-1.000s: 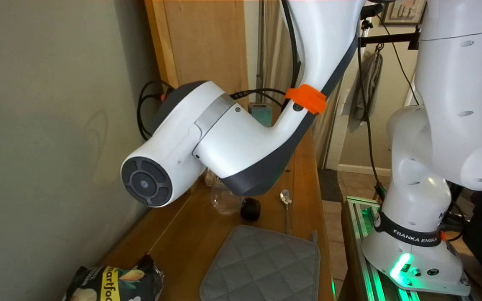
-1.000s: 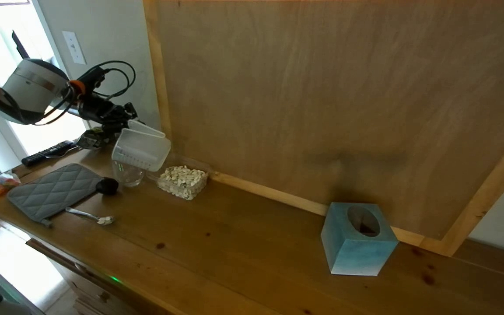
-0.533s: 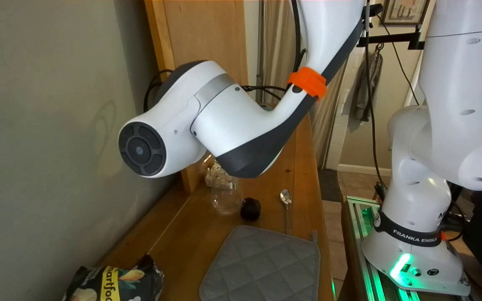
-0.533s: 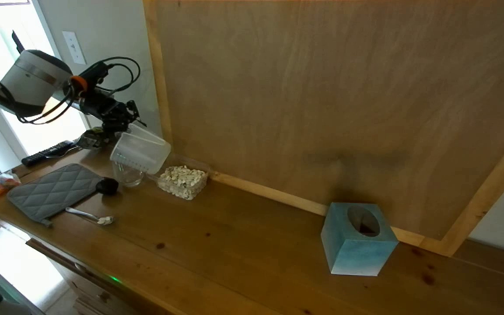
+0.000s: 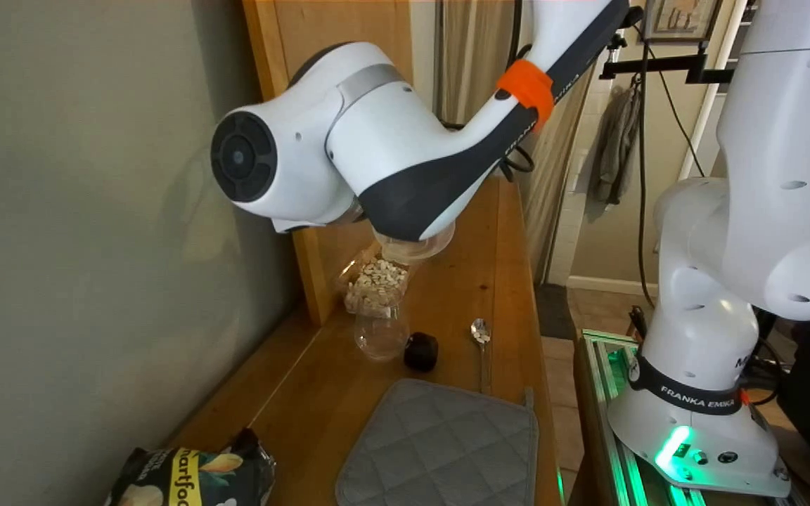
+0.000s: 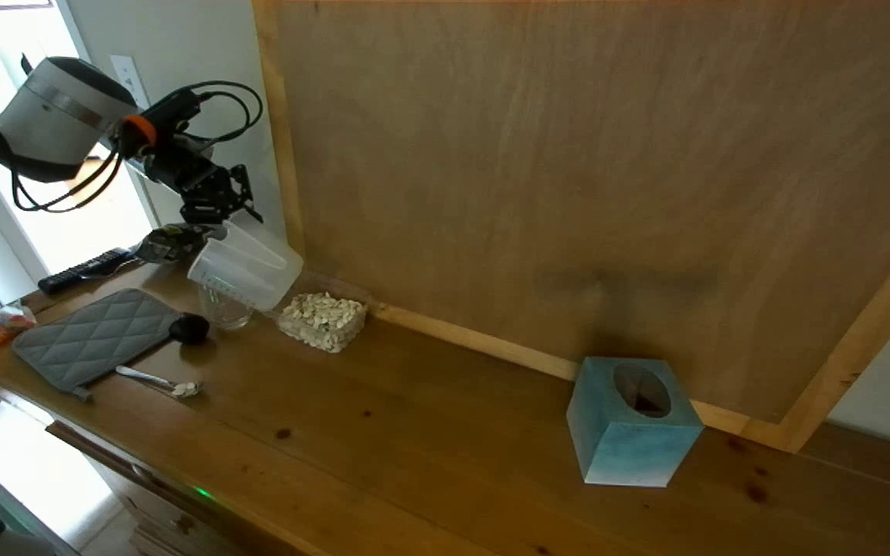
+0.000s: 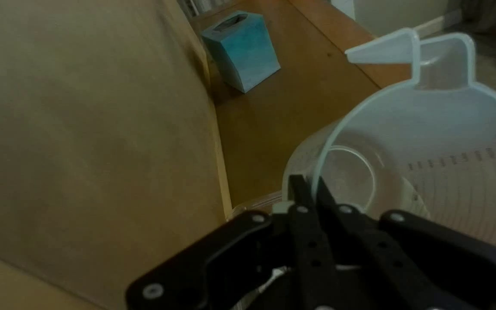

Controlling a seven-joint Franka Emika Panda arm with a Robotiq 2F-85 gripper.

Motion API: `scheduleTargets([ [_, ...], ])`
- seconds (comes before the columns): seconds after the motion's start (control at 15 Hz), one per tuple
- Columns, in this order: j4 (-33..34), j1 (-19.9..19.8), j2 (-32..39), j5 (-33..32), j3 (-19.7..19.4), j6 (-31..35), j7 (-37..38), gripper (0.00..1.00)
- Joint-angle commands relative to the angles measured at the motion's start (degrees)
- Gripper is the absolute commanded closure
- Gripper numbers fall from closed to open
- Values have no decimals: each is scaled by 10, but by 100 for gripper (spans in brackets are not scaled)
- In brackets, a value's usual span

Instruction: Pour the contents of the clear jug into the glass cup

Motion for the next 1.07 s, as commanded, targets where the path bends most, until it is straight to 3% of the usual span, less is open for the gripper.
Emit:
scheduleTargets([
  [0.0,-23,-17,-58,49,-24,14,2,99],
  [0.53,-71,-68,-178,144,-120,67,39,99],
  [1.0,-123,-104,-263,170,-194,137,43,99],
])
